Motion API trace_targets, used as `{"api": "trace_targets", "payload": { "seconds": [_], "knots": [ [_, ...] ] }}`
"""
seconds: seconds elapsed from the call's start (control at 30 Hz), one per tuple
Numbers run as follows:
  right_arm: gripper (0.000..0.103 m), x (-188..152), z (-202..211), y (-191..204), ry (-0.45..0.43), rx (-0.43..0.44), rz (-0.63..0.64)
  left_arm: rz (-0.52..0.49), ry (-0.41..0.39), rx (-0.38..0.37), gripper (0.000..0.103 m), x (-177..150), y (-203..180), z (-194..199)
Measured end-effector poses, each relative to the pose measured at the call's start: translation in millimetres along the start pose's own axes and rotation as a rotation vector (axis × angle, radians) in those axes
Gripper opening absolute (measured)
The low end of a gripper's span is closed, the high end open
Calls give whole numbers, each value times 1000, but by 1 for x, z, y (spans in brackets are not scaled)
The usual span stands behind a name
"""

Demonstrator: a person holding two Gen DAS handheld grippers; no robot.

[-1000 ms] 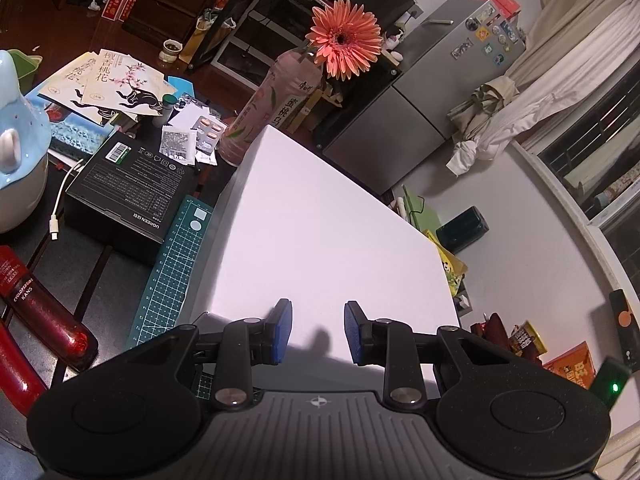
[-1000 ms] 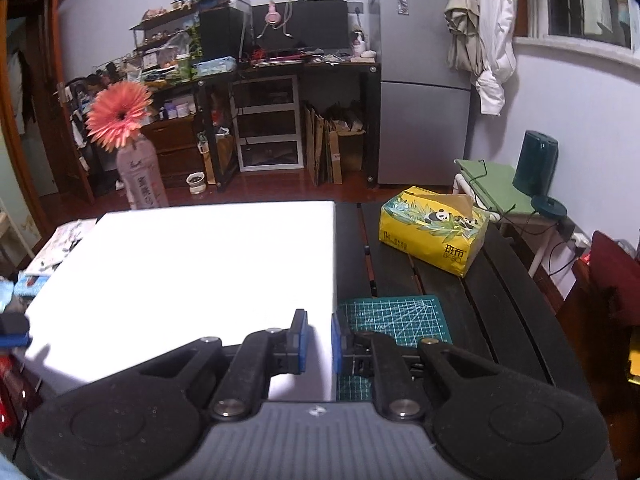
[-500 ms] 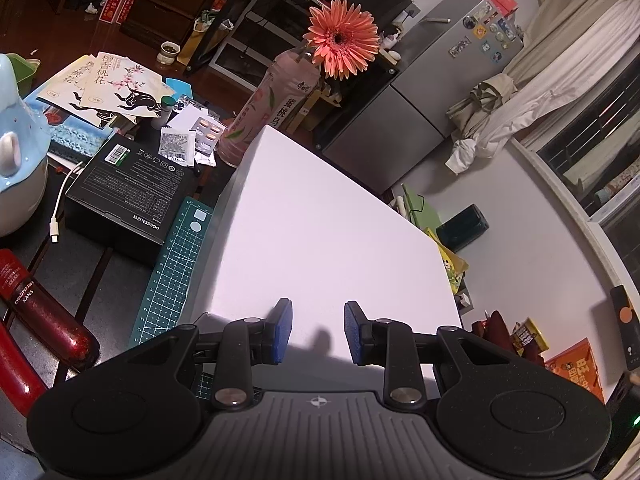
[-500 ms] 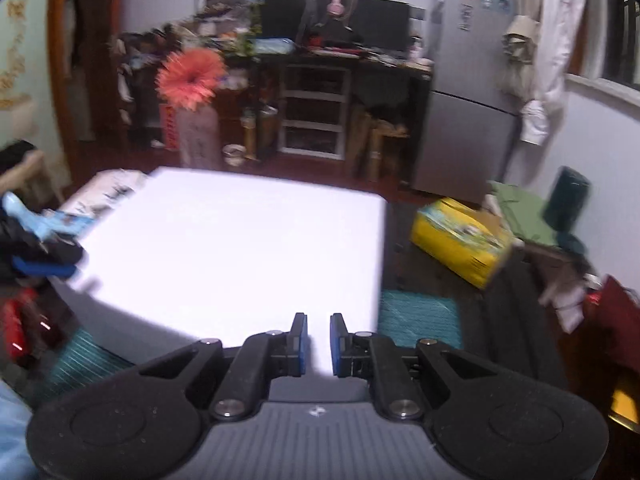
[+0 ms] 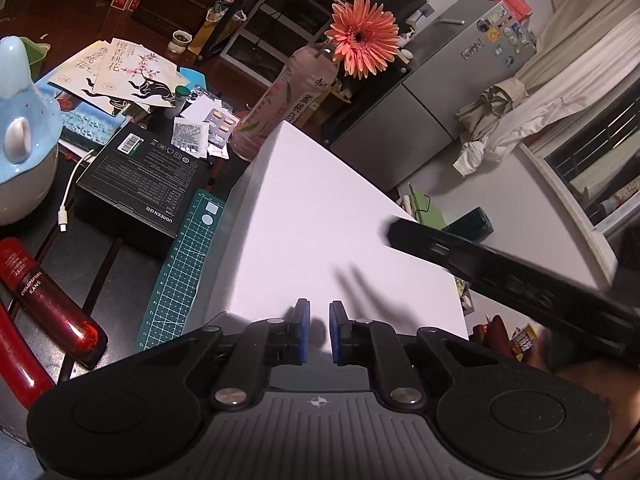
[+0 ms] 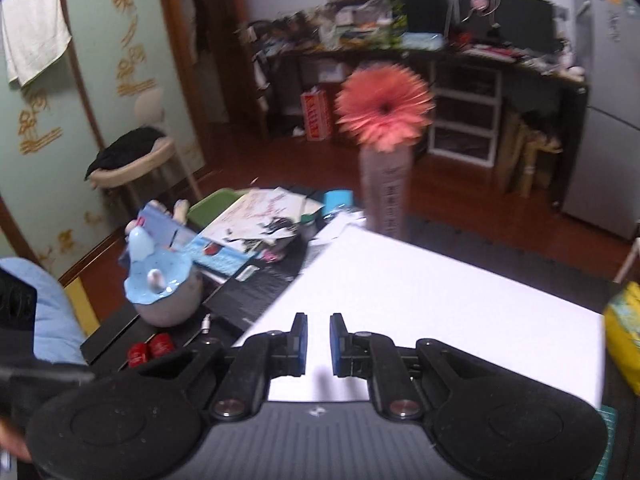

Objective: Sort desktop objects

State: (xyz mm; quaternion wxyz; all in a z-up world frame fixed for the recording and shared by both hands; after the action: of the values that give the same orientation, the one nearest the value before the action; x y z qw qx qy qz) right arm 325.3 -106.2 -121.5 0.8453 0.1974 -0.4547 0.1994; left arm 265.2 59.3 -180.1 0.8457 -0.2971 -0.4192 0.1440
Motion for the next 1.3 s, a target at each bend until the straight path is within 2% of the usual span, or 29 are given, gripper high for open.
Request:
{"api": "trace_targets", "payload": {
  "seconds": [0.23, 0.5, 0.63, 0.67, 1.3],
  "knots": [
    [10, -2, -31, 9, 88, 28, 4, 36, 9, -12, 9, 1, 6, -1],
    [10, -4, -51, 12, 136, -23, 93, 53, 16, -18, 8, 3, 9, -2],
    [9, -3, -59, 11, 129, -32, 94, 56, 16, -17, 8, 3, 9, -2],
    [6, -3, -60, 10, 129, -36, 100, 55, 14, -17, 8, 2, 9, -1],
    [6, 14, -91, -4, 115, -98, 81, 52, 6, -13, 8, 1, 8, -2]
  ]
}}
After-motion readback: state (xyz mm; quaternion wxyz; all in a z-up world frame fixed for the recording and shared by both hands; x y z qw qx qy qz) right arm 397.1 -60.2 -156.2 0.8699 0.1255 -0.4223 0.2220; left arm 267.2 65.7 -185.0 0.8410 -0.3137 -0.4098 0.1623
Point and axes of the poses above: each gripper's, at about its wrist camera, not at the fingertips, and z roughly against the way its jaws point, y to its left, x to its top, the point moved 2 cm from there along -z, roughly the way its jaws point, and after that the axes turned 12 degrees about -y, right-handed, at the moved point
